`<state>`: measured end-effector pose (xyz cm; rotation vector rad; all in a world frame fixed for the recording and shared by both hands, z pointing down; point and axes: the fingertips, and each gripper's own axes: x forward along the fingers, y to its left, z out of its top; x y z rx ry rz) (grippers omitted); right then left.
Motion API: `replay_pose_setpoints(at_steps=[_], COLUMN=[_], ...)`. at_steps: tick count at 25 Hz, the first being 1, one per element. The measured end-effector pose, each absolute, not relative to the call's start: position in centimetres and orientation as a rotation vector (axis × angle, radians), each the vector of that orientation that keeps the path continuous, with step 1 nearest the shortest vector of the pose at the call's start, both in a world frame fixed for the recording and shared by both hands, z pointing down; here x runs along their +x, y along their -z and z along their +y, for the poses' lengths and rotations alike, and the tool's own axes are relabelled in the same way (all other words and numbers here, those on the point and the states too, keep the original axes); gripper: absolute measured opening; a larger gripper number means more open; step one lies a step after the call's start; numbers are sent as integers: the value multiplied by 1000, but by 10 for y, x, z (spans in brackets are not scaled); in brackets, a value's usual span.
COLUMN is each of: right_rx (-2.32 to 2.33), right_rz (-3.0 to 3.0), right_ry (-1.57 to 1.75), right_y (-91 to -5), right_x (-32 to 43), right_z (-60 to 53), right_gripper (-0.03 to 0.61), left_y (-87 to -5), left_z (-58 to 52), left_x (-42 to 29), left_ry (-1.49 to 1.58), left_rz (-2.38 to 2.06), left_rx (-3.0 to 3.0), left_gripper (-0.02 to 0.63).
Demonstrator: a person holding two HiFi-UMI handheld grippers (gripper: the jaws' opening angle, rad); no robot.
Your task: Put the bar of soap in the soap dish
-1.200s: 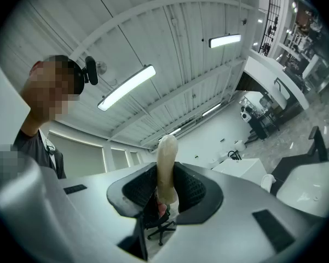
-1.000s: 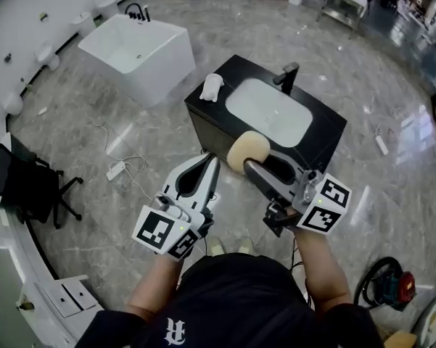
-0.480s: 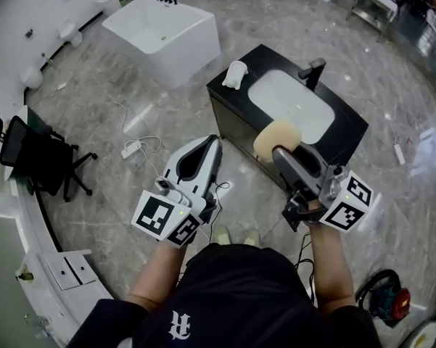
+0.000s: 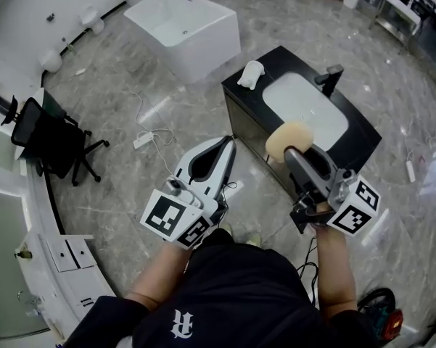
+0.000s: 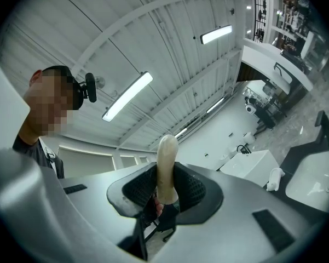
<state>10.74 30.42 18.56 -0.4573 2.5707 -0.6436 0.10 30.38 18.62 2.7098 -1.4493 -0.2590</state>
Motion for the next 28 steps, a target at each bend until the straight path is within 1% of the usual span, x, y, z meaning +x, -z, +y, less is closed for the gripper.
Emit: replay_pose_setpoints(at_steps=[5,9,28], right_rx=[-439,-454,-677], right_rz=[2571,2575,2540], right_ry=[650,656,717], right_y=[-186,-190,-214], right_x=[104,93,-13], right_z=[292,271,96], right_gripper=[100,100,100], left_y=[-187,-191,-214], left_z=[294,274,84], left_x=[4,-6,-106], left_ry=[250,259,245], left_rz=[-1447,-1447,-1276], left_rx=[2717,2716,2787], left_gripper=[6,6,6])
